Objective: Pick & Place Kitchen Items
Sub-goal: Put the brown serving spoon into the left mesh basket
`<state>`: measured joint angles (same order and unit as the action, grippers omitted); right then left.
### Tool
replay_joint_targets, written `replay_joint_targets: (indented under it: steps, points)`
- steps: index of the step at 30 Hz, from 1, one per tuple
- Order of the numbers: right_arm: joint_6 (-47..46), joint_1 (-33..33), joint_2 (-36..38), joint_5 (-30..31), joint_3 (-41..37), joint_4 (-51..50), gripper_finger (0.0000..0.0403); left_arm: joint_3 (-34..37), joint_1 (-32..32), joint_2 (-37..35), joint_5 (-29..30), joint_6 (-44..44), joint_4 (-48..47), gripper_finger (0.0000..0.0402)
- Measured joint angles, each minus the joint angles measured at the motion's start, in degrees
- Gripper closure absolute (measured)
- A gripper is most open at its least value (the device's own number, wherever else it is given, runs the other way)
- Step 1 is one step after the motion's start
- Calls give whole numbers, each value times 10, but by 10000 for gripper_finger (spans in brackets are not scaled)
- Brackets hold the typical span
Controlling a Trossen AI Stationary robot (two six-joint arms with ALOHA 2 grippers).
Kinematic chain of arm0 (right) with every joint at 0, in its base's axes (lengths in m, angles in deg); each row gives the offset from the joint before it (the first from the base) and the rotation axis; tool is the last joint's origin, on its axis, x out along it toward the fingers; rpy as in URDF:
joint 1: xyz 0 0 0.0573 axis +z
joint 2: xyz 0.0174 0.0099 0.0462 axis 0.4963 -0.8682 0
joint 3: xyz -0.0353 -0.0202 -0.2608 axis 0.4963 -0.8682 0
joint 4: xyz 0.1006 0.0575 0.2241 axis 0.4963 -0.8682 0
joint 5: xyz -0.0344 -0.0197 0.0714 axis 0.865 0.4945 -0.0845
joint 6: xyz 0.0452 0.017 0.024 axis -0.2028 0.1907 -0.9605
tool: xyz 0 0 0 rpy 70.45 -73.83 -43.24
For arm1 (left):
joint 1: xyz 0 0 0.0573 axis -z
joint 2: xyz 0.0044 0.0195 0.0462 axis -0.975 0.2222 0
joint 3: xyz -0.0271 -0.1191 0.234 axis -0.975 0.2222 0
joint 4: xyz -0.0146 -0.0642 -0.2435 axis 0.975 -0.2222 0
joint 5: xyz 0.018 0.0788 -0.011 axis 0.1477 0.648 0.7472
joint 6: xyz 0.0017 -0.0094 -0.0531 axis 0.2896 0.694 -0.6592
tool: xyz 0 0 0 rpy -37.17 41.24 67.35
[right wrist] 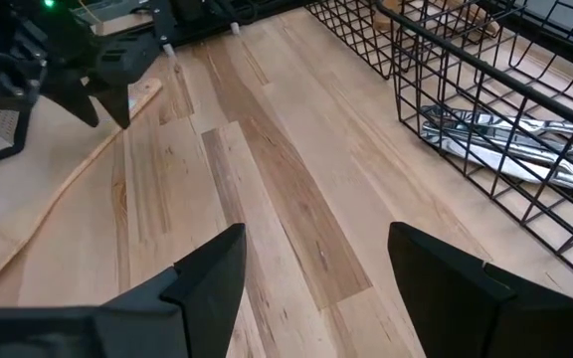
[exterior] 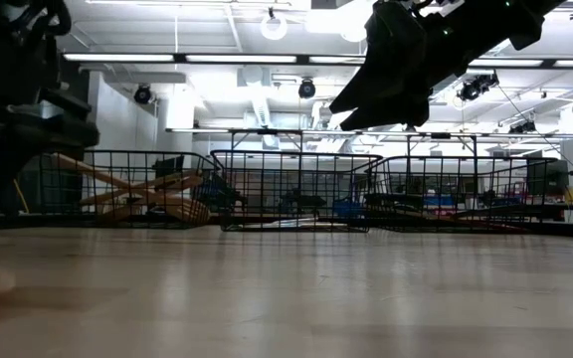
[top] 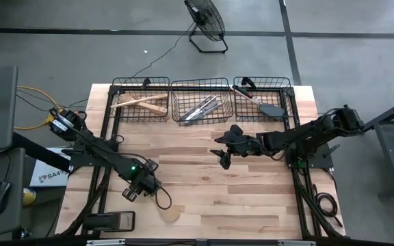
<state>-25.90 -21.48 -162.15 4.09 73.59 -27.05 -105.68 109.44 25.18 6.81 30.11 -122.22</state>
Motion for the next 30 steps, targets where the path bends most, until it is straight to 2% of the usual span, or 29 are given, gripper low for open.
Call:
replay_joint_targets:
  steps: [8, 16, 20, 30]
  points:
    - [-2, 3, 0, -2, 0, 0, 164, -7, 4, 0, -10, 3, -27, 207]
    - [-2, 7, 0, 0, 0, 0, 164, 16, 8, 0, 2, 39, -13, 207]
    - [-2, 7, 0, 0, 0, 0, 164, 23, 8, 0, 30, 56, -14, 207]
    - [-2, 9, 0, -2, 0, 0, 164, 52, 8, -3, 26, 68, -3, 207]
